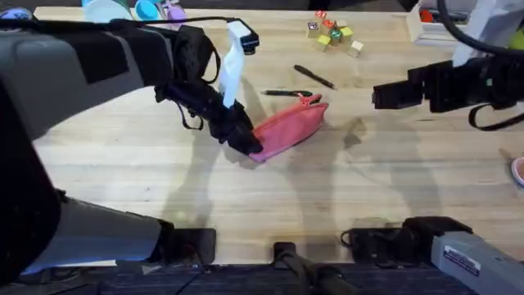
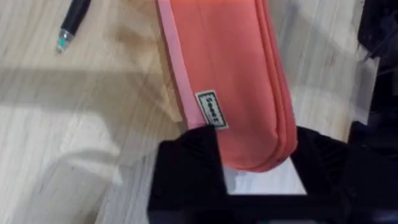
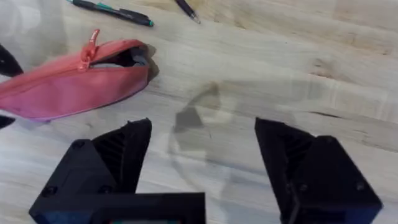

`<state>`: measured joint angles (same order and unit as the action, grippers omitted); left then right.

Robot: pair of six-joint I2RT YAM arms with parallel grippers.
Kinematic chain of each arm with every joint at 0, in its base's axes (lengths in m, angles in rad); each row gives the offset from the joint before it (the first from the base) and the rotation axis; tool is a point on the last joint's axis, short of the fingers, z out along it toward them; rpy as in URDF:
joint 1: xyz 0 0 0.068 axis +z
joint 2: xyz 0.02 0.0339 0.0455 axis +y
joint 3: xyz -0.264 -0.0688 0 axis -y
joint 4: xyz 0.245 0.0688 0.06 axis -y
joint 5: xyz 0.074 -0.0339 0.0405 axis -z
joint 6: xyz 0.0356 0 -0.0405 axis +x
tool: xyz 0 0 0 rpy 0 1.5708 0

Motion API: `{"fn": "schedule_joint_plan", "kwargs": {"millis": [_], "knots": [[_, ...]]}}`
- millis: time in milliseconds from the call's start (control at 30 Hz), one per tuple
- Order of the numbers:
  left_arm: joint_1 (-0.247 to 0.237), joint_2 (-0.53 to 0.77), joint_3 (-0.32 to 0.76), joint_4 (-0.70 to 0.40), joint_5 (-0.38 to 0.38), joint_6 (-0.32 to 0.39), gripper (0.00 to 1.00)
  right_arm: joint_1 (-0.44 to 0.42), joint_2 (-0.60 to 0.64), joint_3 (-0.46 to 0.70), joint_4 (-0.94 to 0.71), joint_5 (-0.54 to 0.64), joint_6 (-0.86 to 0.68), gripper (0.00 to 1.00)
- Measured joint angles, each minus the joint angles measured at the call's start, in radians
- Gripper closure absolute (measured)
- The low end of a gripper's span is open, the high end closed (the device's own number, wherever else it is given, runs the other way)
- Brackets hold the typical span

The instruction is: Unzip the bag, pick up the pens from the table one at a time and place them inside, then zip the bag closed.

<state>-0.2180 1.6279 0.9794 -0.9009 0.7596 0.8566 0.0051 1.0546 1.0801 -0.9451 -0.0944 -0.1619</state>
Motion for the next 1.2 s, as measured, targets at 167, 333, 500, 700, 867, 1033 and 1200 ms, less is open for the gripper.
{"fn": "schedule_joint_plan", "kwargs": {"millis": [167,333,500,700,867,1033,1200], "knots": [[0.000,0.000,0.000,0.023,0.008,0.002,0.565,0.000,0.000,0.000,-0.002,0.000,0.000,0.005],[0.002,0.000,0.000,0.035,0.014,0.001,0.948,0.000,0.000,0.000,-0.002,0.000,-0.001,0.005],[0.002,0.000,0.000,0.035,0.015,0.001,0.955,0.000,0.000,0.000,0.008,-0.015,0.001,0.005],[0.002,0.000,0.000,0.037,0.016,0.001,0.960,-0.002,0.000,0.000,0.136,-0.214,0.045,0.005],[0.002,0.000,-0.001,0.046,0.017,0.001,0.958,-0.002,0.000,0.000,0.182,-0.374,0.093,0.005],[0.002,0.000,-0.003,0.050,0.018,0.001,0.958,0.069,0.014,0.030,0.172,-0.405,0.195,0.005],[0.005,0.000,-0.005,0.059,0.019,0.001,0.958,0.201,0.089,0.138,0.135,-0.296,0.211,0.005]]}}
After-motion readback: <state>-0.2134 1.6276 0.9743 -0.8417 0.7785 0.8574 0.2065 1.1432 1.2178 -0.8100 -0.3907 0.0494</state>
